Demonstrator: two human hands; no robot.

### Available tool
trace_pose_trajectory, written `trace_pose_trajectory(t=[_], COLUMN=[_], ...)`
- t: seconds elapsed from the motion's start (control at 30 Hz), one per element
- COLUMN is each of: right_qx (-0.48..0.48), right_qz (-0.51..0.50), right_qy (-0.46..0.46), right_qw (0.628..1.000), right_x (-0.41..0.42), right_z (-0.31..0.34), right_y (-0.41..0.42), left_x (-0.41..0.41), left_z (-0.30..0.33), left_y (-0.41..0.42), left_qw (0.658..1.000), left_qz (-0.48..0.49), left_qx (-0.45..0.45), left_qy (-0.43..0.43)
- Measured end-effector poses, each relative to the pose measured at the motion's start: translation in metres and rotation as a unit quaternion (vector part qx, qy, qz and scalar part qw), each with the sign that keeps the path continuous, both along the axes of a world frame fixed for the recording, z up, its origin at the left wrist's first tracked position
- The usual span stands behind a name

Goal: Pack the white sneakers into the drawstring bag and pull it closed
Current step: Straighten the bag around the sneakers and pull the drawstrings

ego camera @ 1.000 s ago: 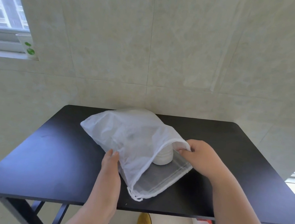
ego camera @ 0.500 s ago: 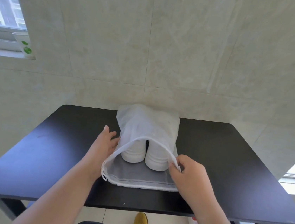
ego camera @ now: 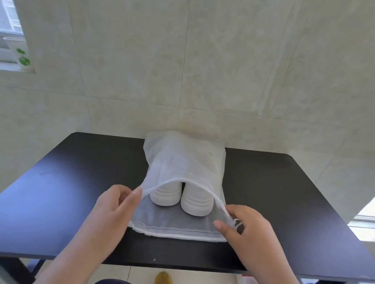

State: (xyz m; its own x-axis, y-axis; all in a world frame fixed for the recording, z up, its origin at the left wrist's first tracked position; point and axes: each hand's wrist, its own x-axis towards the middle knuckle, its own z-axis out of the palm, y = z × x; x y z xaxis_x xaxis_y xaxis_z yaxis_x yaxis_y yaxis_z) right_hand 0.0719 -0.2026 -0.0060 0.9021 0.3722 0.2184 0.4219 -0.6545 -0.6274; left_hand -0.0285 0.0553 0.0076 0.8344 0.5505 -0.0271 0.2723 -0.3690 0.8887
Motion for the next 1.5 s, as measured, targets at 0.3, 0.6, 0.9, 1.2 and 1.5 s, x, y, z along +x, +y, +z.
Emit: trace_pose_trajectory(t=[0.3, 0.6, 0.9, 1.2, 1.5], right_qx=[0.04, 0.126, 0.262, 0.195, 0.04], right_qz=[-0.004, -0.058, -0.117, -0.253, -0.288], right_qy=[-0.024, 0.035, 0.06, -0.004, -0.015], right_qw=[0.999, 0.99, 0.956, 0.947, 0.957], right_x=[-0.002, 0.0, 0.003, 0.009, 0.002], right_z=[-0.008, -0.013, -0.01, -0.015, -0.013], right_y=[-0.007, -0.014, -0.026, -0.045, -0.048], left_x=[-0.016, -0.014, -0.006, -0.008, -0.019], left_z=[-0.005, -0.012, -0.019, -0.02, -0.019], left_y=[0.005, 0.024, 0.035, 0.051, 0.038], left_qw=[0.972, 0.995, 0.945, 0.86, 0.976], left_qz=[0.019, -0.021, 0.0, 0.083, 0.186], left_qx=[0.234, 0.021, -0.264, -0.439, 0.077], left_qy=[-0.026, -0.099, -0.193, -0.247, -0.085])
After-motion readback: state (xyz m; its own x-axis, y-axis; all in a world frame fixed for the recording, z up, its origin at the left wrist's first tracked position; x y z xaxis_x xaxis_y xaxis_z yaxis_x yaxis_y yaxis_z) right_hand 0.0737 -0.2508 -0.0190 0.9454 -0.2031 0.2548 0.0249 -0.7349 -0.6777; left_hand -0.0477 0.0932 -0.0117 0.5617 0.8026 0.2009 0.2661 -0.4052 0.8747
